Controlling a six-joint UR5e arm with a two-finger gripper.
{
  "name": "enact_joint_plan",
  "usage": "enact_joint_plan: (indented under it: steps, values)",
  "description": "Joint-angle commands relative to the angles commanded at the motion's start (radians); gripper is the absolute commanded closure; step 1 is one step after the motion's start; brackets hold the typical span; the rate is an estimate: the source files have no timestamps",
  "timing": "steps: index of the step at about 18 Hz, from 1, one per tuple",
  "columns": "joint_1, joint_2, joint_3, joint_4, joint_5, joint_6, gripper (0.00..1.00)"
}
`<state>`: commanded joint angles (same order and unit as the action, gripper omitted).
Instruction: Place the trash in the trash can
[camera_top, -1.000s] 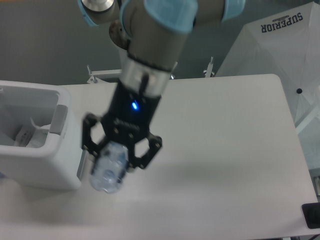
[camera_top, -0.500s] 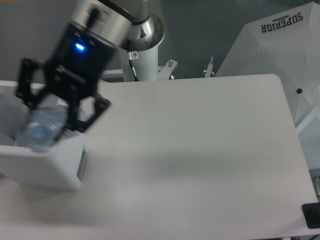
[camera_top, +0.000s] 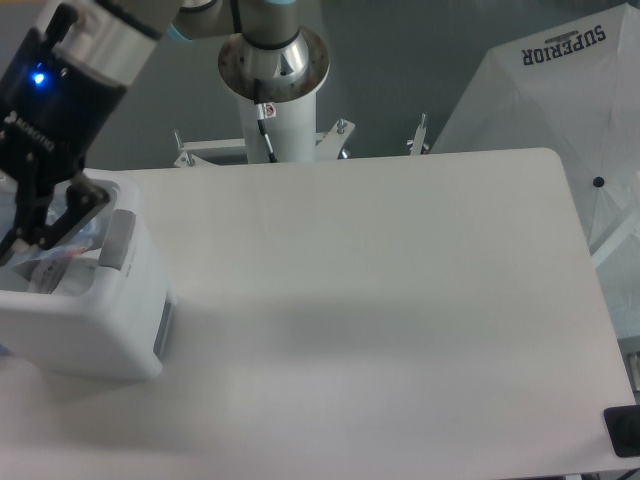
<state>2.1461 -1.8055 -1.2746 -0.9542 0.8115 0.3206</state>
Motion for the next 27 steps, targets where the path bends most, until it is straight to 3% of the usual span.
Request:
enact_joint_plan:
  steps: [3,5,7,8,9,12,17,22,27]
  values:
    - [-0.011,0.0,-0.034,0.005,0.0,0.003,0.42]
    - [-0.012,0.003,-0.054,0.008,0.0,0.003,0.29]
    - [-0.012,0.008,-0.064,0.006,0.021,0.008,0.28]
    - [-0.012,0.014,-0.074,0.008,0.032,0.009,0.22]
    - [-0.012,0.015,-0.081,0.008,0.037,0.023,0.07]
    - [-0.012,0.028,-0.091,0.008,0.04,0.043,0.0]
    - [0.004,0.025,-0.094,0.006,0.041,0.048,0.0]
    - [0.144,0.018,-0.1,0.005,0.04,0.106,0.0]
    - [0.303,-0.012,-0.182,0.005,0.04,0.222,0.0]
